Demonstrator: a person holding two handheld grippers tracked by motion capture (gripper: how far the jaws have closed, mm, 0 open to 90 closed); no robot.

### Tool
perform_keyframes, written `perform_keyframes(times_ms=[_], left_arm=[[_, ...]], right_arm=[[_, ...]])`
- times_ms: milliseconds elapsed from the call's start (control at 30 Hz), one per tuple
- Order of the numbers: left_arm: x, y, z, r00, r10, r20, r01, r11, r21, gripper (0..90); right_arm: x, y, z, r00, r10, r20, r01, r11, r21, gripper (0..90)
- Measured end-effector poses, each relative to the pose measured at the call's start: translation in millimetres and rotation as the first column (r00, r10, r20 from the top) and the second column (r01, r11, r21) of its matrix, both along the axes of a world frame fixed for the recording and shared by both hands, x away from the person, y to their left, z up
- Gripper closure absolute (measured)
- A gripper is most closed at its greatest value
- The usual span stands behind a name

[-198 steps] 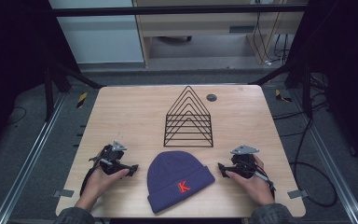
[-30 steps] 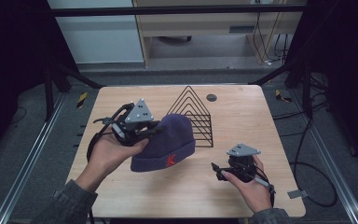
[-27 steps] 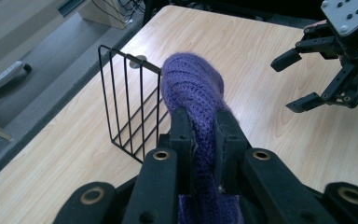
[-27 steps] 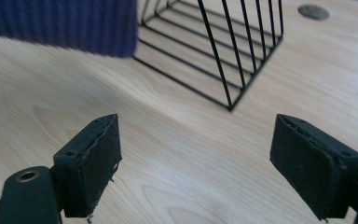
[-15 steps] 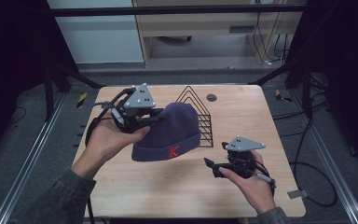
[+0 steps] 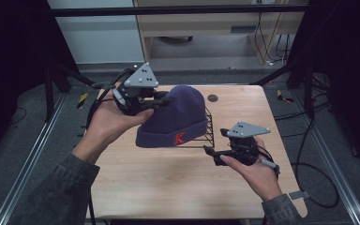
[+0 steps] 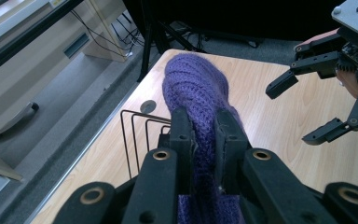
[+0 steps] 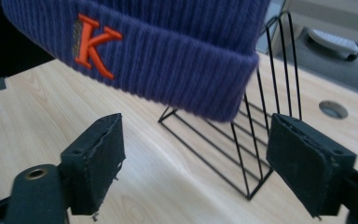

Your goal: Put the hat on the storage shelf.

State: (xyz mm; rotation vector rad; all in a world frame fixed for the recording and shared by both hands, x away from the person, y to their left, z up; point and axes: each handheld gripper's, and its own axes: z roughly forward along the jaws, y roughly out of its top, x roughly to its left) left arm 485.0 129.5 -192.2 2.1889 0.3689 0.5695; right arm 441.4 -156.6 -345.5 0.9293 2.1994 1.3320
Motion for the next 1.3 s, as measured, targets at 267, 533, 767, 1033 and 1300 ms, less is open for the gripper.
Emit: perform_keyframes(times_ms=[267, 533, 767, 1033, 1300], left_arm=[[11.7, -1.2, 5.3, 1.0, -0.006, 0.005, 0.006, 1.0, -0.006, 79.8], [18.9, -5.4, 16.8, 0.9998, -0.004, 0.02, 0.004, 0.9999, -0.013, 79.8], [23.4, -11.6, 27.6, 0.9992, -0.009, 0.038, 0.01, 0.9998, -0.018, 79.8], [31.1, -20.2, 39.8, 0.998, -0.017, 0.061, 0.018, 0.9997, -0.014, 79.7], [41.1, -26.1, 45.4, 0.997, -0.022, 0.075, 0.024, 0.9995, -0.019, 79.7]], right_arm=[[22.0, 1.8, 9.3, 0.9998, -0.001, 0.019, 0.001, 1.0, 0.002, 29.4], [47.9, 2.0, 14.9, 0.9995, -0.02, 0.024, 0.02, 1.0, 0.019, 33.5], [64.3, -1.2, 31.1, 0.9994, -0.012, 0.032, 0.01, 0.998, 0.068, 30.4], [79.1, -6.0, 40.2, 0.9998, 0.008, 0.021, -0.009, 0.997, 0.071, 27.0], [97.1, -8.5, 41.5, 0.9994, 0.034, 0.001, -0.034, 0.999, 0.041, 26.7]])
